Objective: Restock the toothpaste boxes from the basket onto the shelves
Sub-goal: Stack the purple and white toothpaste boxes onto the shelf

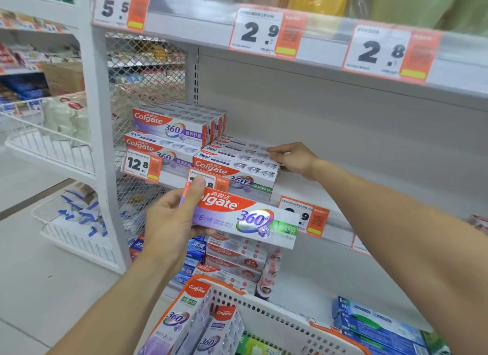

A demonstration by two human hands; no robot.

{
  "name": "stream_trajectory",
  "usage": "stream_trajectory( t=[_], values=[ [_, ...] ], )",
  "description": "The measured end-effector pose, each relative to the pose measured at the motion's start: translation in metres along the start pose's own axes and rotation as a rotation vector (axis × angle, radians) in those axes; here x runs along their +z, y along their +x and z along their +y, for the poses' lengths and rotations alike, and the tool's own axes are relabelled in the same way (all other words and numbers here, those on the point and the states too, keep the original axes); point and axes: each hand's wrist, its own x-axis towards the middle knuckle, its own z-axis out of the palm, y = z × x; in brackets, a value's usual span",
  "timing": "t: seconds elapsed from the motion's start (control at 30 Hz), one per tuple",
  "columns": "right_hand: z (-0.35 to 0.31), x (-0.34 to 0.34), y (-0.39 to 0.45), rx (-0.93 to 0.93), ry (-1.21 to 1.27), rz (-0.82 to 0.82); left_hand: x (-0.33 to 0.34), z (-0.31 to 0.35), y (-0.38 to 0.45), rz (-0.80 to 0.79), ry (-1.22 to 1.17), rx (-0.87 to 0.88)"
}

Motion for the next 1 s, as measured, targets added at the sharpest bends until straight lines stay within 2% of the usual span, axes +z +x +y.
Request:
stream_trajectory(
  t=[0.07, 0.17, 0.23, 0.3, 0.37, 0.43, 0.47, 0.53, 0.6, 0.7, 0.8, 0.87, 1.0],
  values=[
    [0.001, -0.002, -0.004, -0.044, -0.03, -0.01, 0.0, 0.0, -0.001, -0.007, 0.005, 0.003],
    [-0.008, -0.005, -0.019, -0.21, -0.19, 0.188, -0.003, 0.001, -0.001, -0.01, 0.005, 0.008],
    [-0.024, -0.005, -0.047, -0.326, -0.118, 0.221, -0.004, 0.002, -0.002, -0.028, 0.006, 0.022],
    [-0.04, -0.007, -0.086, -0.358, -0.006, -0.009, -0.002, 0.001, -0.003, -0.04, -0.001, 0.041],
    [-0.049, -0.013, -0.123, -0.317, -0.111, -0.313, 0.001, 0.001, -0.005, -0.034, -0.014, 0.077],
    [-0.046, -0.019, -0.148, -0.32, -0.234, -0.46, 0.005, 0.004, -0.008, -0.035, -0.019, 0.111],
    [-0.043, -0.021, -0.154, -0.324, -0.197, -0.461, 0.007, 0.005, -0.01, -0.044, -0.023, 0.121],
    [-0.038, -0.027, -0.16, -0.329, -0.054, -0.388, 0.011, 0.008, -0.01, -0.087, -0.019, 0.121],
    [-0.034, -0.036, -0.161, -0.369, 0.002, -0.291, 0.012, 0.01, -0.004, -0.139, 0.084, 0.121],
    [-0.028, -0.052, -0.154, -0.409, -0.044, -0.126, 0.006, 0.01, 0.02, -0.164, 0.484, 0.209],
    [-0.023, -0.061, -0.135, -0.397, -0.025, 0.07, 0.004, 0.002, 0.049, -0.224, 0.88, 0.425],
    [-0.023, -0.063, -0.116, -0.385, -0.021, 0.197, 0.01, -0.007, 0.068, -0.231, 1.038, 0.568],
    [-0.025, -0.055, -0.066, -0.336, -0.076, 0.347, 0.021, -0.032, 0.098, -0.229, 1.191, 0.611]
  ],
)
